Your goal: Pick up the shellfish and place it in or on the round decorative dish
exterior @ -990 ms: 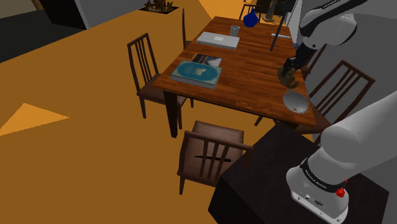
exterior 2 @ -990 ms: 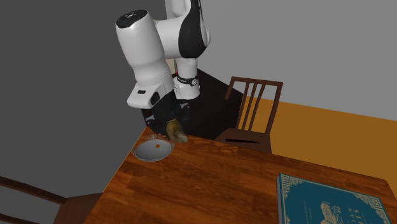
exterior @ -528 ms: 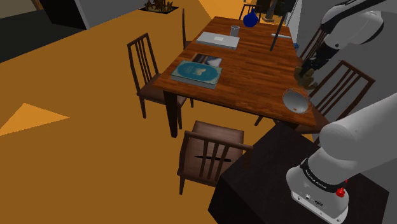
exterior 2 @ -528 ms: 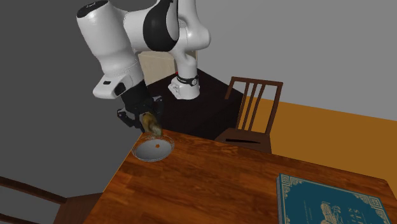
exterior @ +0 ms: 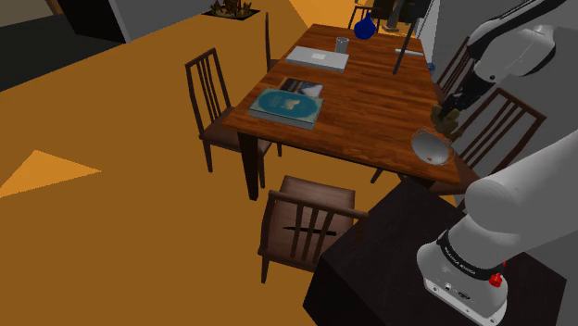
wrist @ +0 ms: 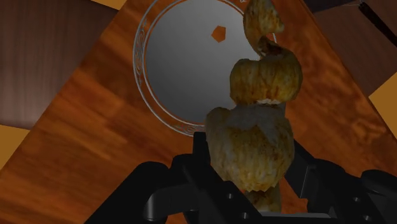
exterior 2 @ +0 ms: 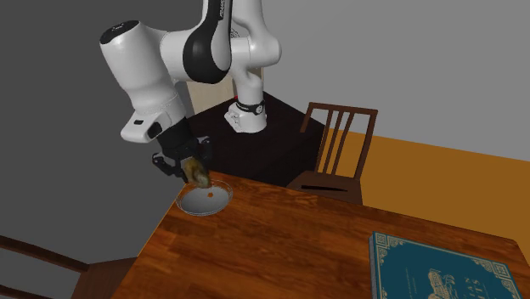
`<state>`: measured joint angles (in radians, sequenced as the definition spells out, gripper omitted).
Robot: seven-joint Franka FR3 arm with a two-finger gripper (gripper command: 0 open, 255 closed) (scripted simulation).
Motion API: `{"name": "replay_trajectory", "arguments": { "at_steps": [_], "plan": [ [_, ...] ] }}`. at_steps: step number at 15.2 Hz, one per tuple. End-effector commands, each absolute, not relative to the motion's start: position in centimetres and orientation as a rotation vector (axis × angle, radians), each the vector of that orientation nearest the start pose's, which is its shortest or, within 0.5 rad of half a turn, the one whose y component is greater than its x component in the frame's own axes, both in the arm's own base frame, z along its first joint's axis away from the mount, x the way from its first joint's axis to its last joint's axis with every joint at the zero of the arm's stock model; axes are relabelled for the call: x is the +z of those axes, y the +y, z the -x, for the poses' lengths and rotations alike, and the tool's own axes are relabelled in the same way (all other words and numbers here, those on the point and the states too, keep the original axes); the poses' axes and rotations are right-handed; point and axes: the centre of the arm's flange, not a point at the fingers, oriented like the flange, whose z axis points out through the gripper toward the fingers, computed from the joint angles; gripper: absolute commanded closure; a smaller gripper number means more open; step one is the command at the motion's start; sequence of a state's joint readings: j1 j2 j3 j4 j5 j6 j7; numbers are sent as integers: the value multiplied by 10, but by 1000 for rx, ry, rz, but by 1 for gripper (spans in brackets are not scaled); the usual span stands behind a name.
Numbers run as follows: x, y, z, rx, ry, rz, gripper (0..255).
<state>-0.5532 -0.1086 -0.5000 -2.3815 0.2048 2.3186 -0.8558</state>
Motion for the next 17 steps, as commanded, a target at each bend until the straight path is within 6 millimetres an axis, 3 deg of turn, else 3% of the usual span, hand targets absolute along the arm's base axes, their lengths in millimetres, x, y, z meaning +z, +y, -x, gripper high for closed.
{"name": "replay_trajectory", "arguments": {
  "at_steps": [1, 9, 16, 17],
  "plan": [
    [352, -422, -245, -279, 503, 2993, 255],
    [310, -422, -245, -279, 503, 2993, 255],
    [310, -422, -245, -279, 503, 2993, 255],
    [310, -422, -245, -279, 503, 2993, 0]
  ]
}}
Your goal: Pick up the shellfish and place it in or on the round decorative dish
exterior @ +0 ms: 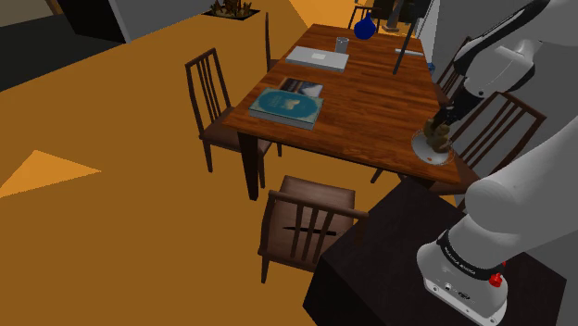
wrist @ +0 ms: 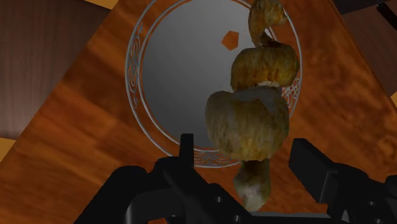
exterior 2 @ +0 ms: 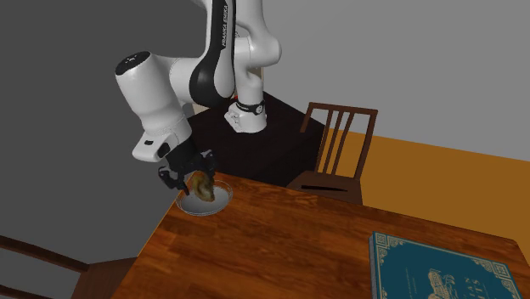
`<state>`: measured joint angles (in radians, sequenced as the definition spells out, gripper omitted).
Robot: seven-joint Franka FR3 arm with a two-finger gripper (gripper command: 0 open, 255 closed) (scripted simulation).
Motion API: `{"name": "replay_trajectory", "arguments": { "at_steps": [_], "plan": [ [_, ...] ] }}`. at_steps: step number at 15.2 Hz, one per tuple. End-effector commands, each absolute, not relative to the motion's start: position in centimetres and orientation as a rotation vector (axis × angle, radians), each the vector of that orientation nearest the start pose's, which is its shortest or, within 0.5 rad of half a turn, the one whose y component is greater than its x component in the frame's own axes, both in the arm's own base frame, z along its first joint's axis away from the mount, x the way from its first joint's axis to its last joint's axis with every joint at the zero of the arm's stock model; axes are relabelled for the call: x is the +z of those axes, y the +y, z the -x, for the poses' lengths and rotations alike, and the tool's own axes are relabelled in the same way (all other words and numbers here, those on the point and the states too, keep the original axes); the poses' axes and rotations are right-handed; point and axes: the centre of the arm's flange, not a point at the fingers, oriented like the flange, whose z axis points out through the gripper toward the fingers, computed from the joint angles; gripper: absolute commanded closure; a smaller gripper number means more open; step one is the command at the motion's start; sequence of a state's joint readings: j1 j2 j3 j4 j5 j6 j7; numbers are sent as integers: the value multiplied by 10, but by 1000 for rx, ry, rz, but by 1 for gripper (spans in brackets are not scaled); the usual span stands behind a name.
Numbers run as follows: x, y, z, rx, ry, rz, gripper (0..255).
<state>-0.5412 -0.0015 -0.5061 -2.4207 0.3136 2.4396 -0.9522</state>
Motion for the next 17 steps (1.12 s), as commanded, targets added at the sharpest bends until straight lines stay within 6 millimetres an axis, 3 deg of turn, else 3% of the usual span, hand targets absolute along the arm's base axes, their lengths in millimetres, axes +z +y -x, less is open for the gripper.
{"name": "replay_trajectory", "arguments": {
  "at_steps": [1, 5, 9, 17],
  "plan": [
    [310, -422, -245, -279, 503, 2993, 0],
    [310, -422, -244, -279, 503, 2993, 0],
    [359, -426, -235, -279, 503, 2993, 0],
    [359, -426, -235, -279, 503, 2993, 0]
  ]
}}
